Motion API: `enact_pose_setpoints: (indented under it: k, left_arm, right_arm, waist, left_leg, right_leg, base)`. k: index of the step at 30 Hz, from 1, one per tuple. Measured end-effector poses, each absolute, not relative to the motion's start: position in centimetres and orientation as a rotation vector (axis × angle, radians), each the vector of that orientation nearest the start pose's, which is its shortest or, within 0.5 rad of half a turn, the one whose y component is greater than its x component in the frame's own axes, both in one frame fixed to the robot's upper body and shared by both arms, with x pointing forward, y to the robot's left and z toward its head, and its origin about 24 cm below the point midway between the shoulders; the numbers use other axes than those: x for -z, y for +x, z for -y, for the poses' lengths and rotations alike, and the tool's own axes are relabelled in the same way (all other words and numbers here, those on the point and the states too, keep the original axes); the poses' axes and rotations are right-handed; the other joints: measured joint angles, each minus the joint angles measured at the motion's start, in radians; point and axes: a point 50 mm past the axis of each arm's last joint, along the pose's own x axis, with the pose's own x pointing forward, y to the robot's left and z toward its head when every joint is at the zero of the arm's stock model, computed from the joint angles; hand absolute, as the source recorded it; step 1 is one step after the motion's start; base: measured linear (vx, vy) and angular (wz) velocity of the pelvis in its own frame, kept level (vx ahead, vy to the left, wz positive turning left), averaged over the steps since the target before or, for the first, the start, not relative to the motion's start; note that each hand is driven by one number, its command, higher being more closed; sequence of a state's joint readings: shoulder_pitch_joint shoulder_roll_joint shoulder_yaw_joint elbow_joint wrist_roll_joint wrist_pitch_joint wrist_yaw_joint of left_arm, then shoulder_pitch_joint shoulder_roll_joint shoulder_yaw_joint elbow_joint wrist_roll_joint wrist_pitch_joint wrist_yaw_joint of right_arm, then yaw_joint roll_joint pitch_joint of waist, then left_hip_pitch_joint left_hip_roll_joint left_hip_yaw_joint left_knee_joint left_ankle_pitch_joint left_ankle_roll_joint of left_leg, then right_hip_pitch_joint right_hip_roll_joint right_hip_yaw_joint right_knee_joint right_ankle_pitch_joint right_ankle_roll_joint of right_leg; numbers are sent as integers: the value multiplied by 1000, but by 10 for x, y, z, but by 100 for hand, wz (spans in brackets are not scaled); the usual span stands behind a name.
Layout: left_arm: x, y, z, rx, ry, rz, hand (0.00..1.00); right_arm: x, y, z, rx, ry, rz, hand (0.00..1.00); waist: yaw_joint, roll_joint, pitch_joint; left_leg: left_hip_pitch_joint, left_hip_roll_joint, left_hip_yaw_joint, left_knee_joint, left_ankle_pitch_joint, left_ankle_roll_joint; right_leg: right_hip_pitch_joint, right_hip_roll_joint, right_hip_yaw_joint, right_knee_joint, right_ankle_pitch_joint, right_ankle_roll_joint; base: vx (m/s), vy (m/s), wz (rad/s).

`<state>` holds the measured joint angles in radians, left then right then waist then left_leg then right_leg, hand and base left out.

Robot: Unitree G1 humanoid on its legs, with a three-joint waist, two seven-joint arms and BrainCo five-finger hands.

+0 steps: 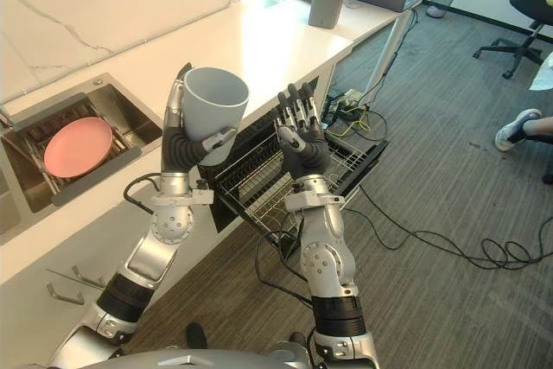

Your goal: Walk over to the sink, pick up the cup, carry it to the dishwasher, place the cup inside the dishwasher, then close the dishwasher door

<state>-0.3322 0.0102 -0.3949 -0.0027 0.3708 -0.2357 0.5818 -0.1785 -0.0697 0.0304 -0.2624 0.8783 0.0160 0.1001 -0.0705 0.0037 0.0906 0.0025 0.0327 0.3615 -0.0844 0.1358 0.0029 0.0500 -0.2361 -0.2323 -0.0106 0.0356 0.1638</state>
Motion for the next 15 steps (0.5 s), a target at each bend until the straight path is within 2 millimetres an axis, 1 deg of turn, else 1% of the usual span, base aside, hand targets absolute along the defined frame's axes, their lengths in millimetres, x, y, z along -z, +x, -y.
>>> enact_pose_setpoints:
  k: [4,8,11,15]
  left_arm:
    - [-138,277,-51,-157,261,657,100]
    - [-136,277,-53,-230,345,678,100]
    - [-136,277,-56,-306,413,707,100]
    - [-133,277,-60,-412,500,727,100]
  right_arm:
    - [-153,272,122,-416,805,342,0]
    - [-160,268,116,-448,811,344,0]
    - [-160,268,113,-473,846,322,0]
    - [-159,267,108,-504,878,306,0]
  waist:
    - [-10,-8,-9]
    - [-10,-19,-17]
    - [-9,-27,-24]
    - [-3,-29,-32]
  left_leg:
    - [0,0,-2,2,3,-3]
    - [-1,0,-2,4,4,-3]
    - [-4,0,-3,0,3,-4]
    - [-6,0,-6,2,5,-4]
  right_leg:
    - [-3,1,7,-9,11,1]
    - [-4,1,7,-11,14,1]
    - [-8,0,7,-9,14,0]
    - [-11,0,5,-8,14,-1]
  base:
    - [-19,0,-8]
    - [-5,0,-1]
    - [0,0,0]
    - [0,0,0]
